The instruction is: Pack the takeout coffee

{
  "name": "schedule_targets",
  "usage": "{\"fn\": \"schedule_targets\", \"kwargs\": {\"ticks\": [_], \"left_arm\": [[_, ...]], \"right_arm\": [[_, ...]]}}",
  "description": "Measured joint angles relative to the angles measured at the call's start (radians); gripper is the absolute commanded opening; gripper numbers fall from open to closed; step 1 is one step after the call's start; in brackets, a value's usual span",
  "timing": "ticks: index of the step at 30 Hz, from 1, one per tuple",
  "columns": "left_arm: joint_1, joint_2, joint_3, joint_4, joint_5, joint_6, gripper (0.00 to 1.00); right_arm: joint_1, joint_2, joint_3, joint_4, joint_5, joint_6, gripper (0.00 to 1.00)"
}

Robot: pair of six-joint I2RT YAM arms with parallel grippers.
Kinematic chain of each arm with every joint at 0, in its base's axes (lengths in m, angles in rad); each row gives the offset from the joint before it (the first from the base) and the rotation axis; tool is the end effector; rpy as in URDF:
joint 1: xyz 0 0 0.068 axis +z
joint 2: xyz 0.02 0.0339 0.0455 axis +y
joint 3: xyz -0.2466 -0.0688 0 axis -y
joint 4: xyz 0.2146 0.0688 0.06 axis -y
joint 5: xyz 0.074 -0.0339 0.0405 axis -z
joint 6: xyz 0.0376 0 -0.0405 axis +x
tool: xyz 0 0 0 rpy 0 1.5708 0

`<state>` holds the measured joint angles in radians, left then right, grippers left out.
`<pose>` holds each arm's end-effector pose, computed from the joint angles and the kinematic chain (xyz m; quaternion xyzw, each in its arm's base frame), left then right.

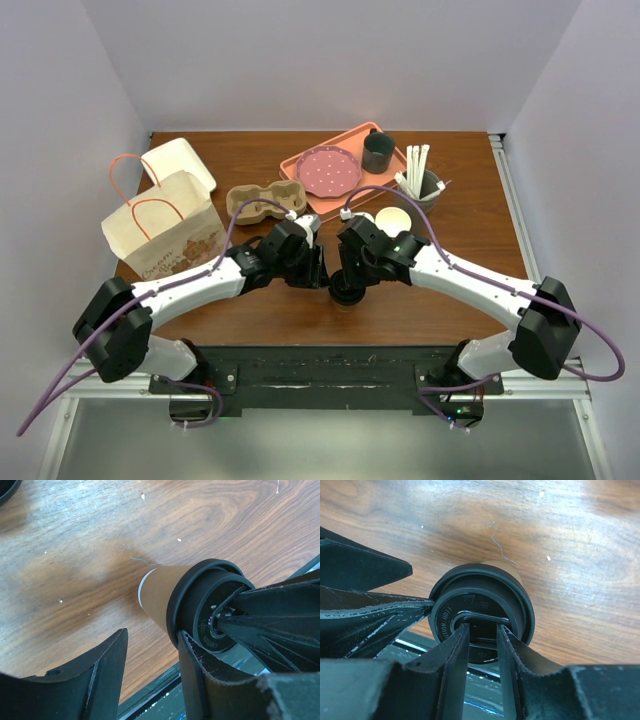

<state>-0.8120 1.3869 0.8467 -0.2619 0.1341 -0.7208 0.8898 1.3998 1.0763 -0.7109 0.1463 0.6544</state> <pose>0.1802 -0.1973 0.2171 0.0673 0.9229 -0.3042 0.2264 0.1663 0.1965 0.2496 -0.0937 0.9573 0.1339 0.2385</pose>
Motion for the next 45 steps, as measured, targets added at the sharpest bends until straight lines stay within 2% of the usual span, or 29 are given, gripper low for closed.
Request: {"fn": "schedule_targets", "kwargs": {"ticks": [9, 14, 21, 28, 35, 45], "left_arm": [[0.003, -0.068, 0.009, -0.031, 0.01, -0.02, 0.52], [0.011, -0.121, 0.012, -0.015, 0.029, -0.03, 0.54], [0.05, -0.077, 0.029, 0.039, 0.095, 0.028, 0.54], [0.055, 0.031, 0.066, 0.087, 0.174, 0.122, 0.54], [0.055, 0.099, 0.068, 0.105, 0.246, 0.183, 0.52], [0.055, 0.111, 0.066, 0.11, 0.253, 0.191, 0.51]], "right_arm": [[-0.001, 0.003, 0.047, -0.03, -0.012, -0.07, 0.4], [-0.001, -0.001, 0.072, -0.037, -0.011, -0.073, 0.4], [-0.002, -0.102, 0.077, -0.086, 0.001, 0.072, 0.52], [-0.011, -0.274, -0.04, -0.081, -0.004, 0.256, 0.54], [-0.048, -0.313, -0.195, -0.027, -0.043, 0.383, 0.51], [-0.1, -0.349, -0.333, 0.132, -0.113, 0.463, 0.5]]}}
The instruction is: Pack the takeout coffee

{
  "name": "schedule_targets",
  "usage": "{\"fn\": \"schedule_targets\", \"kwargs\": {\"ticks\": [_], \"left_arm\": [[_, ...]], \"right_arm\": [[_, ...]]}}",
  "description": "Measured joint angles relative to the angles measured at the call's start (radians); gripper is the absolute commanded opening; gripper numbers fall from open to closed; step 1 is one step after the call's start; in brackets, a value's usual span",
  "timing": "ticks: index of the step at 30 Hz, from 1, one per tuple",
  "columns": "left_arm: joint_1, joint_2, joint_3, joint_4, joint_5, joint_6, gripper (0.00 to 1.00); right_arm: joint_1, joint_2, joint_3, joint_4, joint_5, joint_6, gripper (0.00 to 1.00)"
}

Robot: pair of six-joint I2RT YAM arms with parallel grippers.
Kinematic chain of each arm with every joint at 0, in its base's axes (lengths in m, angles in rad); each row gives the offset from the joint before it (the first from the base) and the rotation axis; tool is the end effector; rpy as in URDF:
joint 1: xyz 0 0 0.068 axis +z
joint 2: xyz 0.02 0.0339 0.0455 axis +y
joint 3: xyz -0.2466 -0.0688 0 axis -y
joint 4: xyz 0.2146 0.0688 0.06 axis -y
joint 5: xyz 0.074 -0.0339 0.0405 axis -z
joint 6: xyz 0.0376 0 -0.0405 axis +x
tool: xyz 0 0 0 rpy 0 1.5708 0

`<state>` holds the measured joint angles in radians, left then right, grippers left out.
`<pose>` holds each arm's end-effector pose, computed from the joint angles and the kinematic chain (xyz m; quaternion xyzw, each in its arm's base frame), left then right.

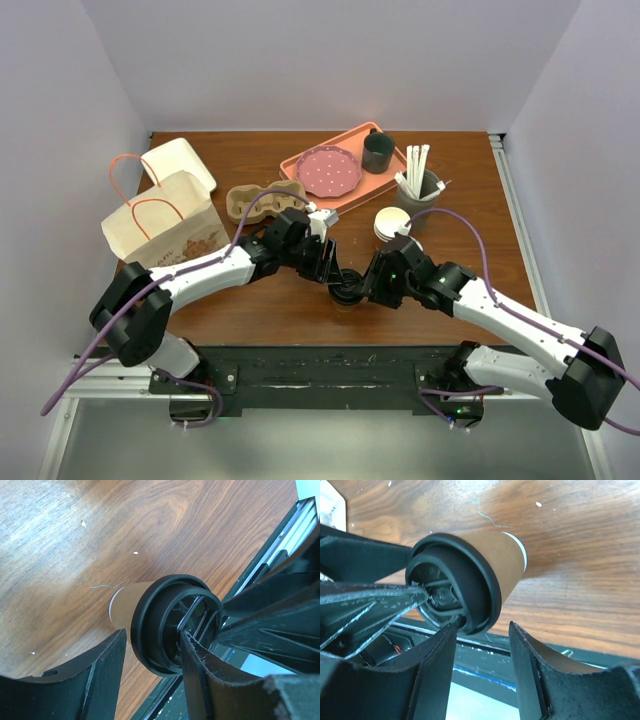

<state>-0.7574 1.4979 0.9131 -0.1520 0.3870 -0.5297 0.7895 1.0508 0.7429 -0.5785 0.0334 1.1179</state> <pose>0.2044 -0.2128 0.2179 0.1793 0.8826 -0.3791 0.2125 0.1352 0.1345 0.2332 0.1595 0.9283 0.2645 0.2070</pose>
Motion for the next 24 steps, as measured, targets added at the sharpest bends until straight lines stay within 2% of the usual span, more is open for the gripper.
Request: {"fn": "schedule_targets", "kwargs": {"ticks": [10, 17, 24], "left_arm": [[0.0, 0.0, -0.021, 0.021, 0.001, -0.001, 0.51], [0.003, -0.002, -0.044, 0.057, 0.001, -0.01, 0.5], [0.005, -0.024, -0.084, 0.096, -0.015, -0.031, 0.5]], "right_arm": [[-0.005, -0.002, -0.072, 0.127, -0.053, 0.029, 0.32], [-0.012, -0.087, -0.173, 0.217, -0.053, 0.077, 0.3], [-0.017, -0.067, -0.197, 0.261, -0.055, 0.074, 0.28]]}}
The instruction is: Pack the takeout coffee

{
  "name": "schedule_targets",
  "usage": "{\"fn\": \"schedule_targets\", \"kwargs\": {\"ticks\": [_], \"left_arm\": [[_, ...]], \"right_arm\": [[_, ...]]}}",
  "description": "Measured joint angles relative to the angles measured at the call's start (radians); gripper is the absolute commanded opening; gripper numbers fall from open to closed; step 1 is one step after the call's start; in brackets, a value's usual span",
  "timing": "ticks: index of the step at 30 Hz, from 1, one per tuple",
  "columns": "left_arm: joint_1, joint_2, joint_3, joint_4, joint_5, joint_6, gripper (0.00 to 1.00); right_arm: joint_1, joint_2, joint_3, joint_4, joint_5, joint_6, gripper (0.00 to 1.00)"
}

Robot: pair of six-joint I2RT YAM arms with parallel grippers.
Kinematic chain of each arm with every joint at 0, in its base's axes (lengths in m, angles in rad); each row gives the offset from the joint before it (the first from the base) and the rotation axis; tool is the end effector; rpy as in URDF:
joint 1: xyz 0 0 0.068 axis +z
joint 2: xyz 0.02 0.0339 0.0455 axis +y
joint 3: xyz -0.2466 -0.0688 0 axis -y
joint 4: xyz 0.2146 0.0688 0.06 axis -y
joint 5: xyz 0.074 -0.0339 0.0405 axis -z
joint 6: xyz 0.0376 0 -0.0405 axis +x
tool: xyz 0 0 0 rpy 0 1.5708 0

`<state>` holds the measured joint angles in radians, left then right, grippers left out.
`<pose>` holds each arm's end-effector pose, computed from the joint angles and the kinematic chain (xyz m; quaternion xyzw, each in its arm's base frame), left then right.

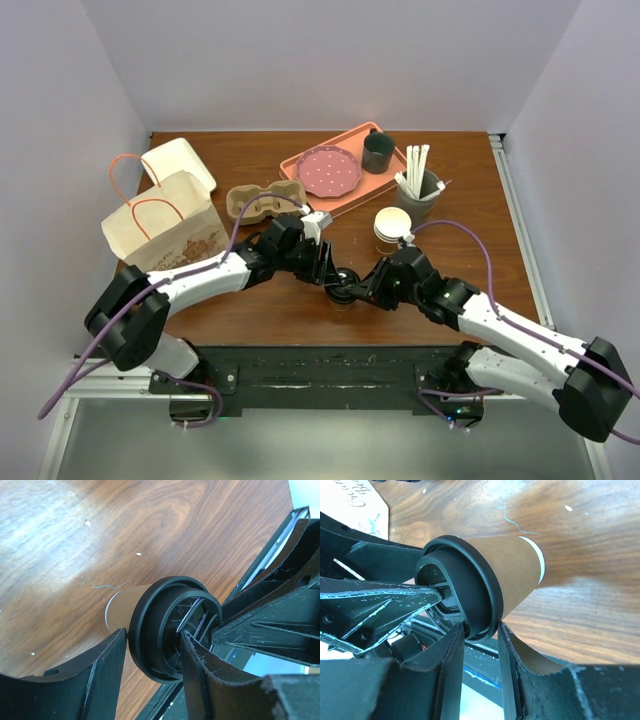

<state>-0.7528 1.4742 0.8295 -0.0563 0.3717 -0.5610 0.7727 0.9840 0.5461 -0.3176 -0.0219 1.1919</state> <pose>0.2002 -0.2063 0.2076 0.1628 0.8797 -0.3856 0.2256 0.1315 0.1294 0.2057 0.1868 0.8988 0.3353 0.2117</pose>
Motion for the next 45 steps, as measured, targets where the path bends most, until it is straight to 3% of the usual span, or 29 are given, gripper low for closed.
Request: {"fn": "schedule_targets", "kwargs": {"ticks": [6, 10, 13, 17, 22, 28, 34, 45], "left_arm": [[0.005, -0.042, -0.045, 0.021, -0.043, -0.044, 0.5], [0.006, -0.076, -0.072, 0.022, -0.06, -0.092, 0.51], [0.006, -0.104, -0.085, 0.0, -0.067, -0.137, 0.52], [0.005, -0.163, -0.107, -0.043, -0.064, -0.2, 0.55], [0.003, -0.228, -0.107, -0.089, -0.041, -0.267, 0.6], [0.003, -0.216, -0.02, -0.172, -0.055, -0.26, 0.59], [0.005, -0.189, 0.097, -0.246, -0.11, -0.18, 0.53], [0.006, -0.128, 0.083, -0.282, -0.114, -0.085, 0.47]], "right_arm": [[-0.001, 0.047, 0.016, 0.034, 0.003, -0.045, 0.3], [-0.016, 0.071, 0.054, 0.021, -0.002, -0.122, 0.41], [-0.029, 0.109, 0.131, -0.045, -0.003, -0.238, 0.5], [-0.036, 0.2, 0.274, -0.171, 0.013, -0.389, 0.53], [-0.053, 0.252, 0.379, -0.246, 0.034, -0.47, 0.54], [-0.054, 0.224, 0.389, -0.265, 0.03, -0.475, 0.54], [-0.054, 0.22, 0.39, -0.261, 0.013, -0.459, 0.49], [-0.054, 0.214, 0.302, -0.209, -0.058, -0.413, 0.42]]}}
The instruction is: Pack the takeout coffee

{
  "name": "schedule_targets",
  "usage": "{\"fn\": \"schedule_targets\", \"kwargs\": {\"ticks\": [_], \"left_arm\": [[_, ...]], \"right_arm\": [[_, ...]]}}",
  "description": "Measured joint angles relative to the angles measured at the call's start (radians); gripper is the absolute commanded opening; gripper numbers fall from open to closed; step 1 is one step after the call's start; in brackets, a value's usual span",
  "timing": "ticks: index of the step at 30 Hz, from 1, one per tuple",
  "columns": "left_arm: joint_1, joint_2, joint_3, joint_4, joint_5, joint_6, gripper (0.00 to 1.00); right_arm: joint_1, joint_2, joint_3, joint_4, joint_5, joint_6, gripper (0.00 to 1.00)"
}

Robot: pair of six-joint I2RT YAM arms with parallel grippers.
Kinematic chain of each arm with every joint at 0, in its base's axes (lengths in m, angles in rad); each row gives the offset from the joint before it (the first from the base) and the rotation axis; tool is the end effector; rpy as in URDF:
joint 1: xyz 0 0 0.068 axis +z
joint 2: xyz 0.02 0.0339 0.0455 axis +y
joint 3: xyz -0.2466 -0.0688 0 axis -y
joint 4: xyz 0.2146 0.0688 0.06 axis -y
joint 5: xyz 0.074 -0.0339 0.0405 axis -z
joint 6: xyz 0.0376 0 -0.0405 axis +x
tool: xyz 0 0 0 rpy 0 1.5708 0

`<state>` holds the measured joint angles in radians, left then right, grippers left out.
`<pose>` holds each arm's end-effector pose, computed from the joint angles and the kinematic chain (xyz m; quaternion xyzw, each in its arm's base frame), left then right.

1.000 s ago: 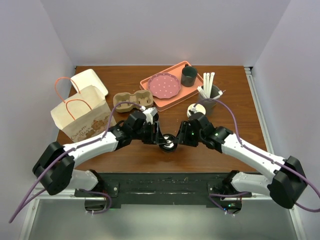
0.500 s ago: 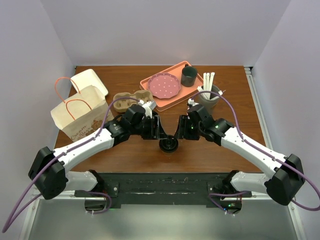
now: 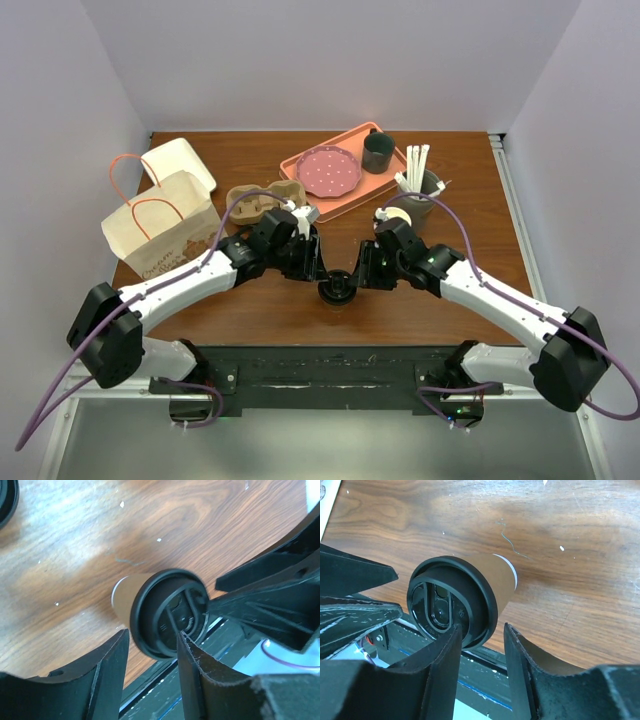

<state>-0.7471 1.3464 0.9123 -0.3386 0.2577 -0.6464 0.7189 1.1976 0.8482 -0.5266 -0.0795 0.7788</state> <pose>0.1872 -0.1865 0.2411 0.0959 0.9101 -0.3381 0.2195 0.1663 0.1495 0.2404 0.0146 0.9395 0.2590 0.2237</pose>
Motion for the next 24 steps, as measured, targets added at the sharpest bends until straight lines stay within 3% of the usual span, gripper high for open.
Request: {"fn": "schedule_targets", "kwargs": {"ticks": [16, 24], "left_arm": [[0.001, 0.007, -0.054, 0.02, 0.003, 0.013, 0.45], [0.001, -0.018, -0.068, 0.008, 0.0, 0.012, 0.49]], "right_arm": [[-0.002, 0.017, -0.053, 0.106, -0.041, 0.036, 0.31], [-0.004, 0.017, -0.054, 0.116, -0.041, 0.045, 0.3]]}}
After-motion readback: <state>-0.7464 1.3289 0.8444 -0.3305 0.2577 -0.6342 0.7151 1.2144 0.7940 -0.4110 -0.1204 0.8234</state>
